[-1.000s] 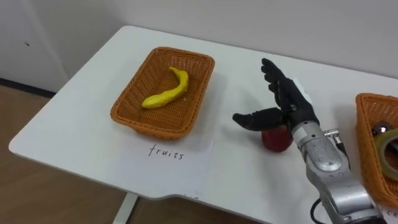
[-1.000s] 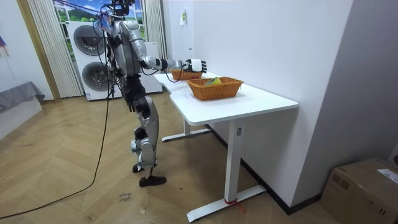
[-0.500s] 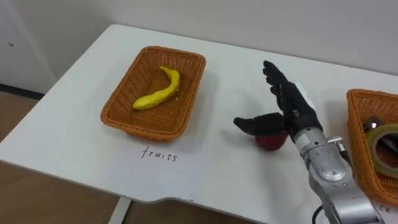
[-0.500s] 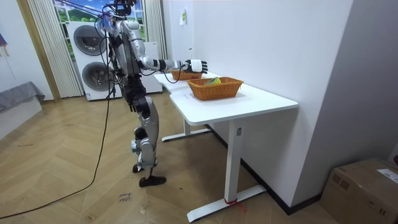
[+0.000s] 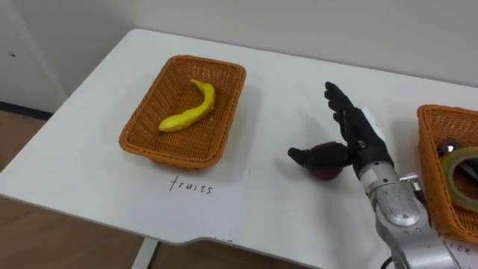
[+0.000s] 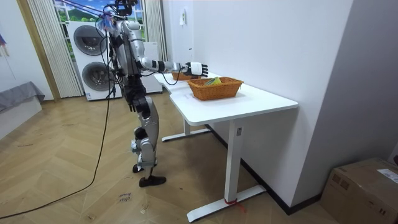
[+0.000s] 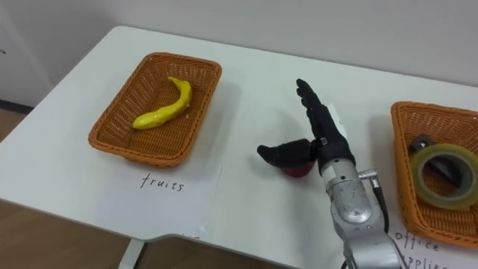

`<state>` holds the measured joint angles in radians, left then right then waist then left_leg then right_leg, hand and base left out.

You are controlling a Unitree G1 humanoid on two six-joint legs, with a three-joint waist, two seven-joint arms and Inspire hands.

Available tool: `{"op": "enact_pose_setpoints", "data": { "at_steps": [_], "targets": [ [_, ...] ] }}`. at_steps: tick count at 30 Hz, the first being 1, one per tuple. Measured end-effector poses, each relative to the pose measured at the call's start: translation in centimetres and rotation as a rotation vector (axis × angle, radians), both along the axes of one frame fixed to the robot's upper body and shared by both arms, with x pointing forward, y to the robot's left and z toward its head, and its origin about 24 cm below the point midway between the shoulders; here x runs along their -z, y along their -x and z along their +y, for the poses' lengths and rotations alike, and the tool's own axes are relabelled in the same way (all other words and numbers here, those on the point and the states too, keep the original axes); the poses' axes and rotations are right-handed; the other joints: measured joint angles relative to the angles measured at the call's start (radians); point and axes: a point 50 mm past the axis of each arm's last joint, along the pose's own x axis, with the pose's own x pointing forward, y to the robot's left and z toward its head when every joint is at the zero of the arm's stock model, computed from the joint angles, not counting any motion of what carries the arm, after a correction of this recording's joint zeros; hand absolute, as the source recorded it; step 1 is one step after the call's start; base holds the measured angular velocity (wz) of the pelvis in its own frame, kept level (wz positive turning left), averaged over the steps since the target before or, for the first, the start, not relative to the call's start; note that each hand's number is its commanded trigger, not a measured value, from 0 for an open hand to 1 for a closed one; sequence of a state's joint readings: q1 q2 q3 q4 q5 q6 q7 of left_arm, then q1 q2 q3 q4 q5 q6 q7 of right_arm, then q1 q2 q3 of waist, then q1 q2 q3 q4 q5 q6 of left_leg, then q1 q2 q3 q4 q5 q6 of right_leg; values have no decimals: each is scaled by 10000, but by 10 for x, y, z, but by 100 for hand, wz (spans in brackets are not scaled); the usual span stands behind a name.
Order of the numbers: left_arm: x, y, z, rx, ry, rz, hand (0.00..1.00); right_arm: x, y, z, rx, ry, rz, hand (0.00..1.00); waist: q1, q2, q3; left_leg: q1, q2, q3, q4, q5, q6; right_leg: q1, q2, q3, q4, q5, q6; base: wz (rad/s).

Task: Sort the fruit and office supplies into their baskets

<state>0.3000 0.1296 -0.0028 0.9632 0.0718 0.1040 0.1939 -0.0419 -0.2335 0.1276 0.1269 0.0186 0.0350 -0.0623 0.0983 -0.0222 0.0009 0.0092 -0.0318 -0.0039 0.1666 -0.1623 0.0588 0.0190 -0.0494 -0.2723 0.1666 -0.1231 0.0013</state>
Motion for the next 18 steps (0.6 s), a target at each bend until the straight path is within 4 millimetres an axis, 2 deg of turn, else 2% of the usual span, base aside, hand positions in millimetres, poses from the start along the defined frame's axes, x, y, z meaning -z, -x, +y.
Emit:
{"op": "enact_pose_setpoints", "data": {
  "at_steps": [18],
  "targets": [
    [-1, 2, 2, 4, -366, 58, 0, 18, 13, -6, 435, -582, 749, 0, -126, 88, -23, 19, -1, -3, -10, 1, 0, 20, 9, 10, -7, -14, -3, 0]
  ]
}}
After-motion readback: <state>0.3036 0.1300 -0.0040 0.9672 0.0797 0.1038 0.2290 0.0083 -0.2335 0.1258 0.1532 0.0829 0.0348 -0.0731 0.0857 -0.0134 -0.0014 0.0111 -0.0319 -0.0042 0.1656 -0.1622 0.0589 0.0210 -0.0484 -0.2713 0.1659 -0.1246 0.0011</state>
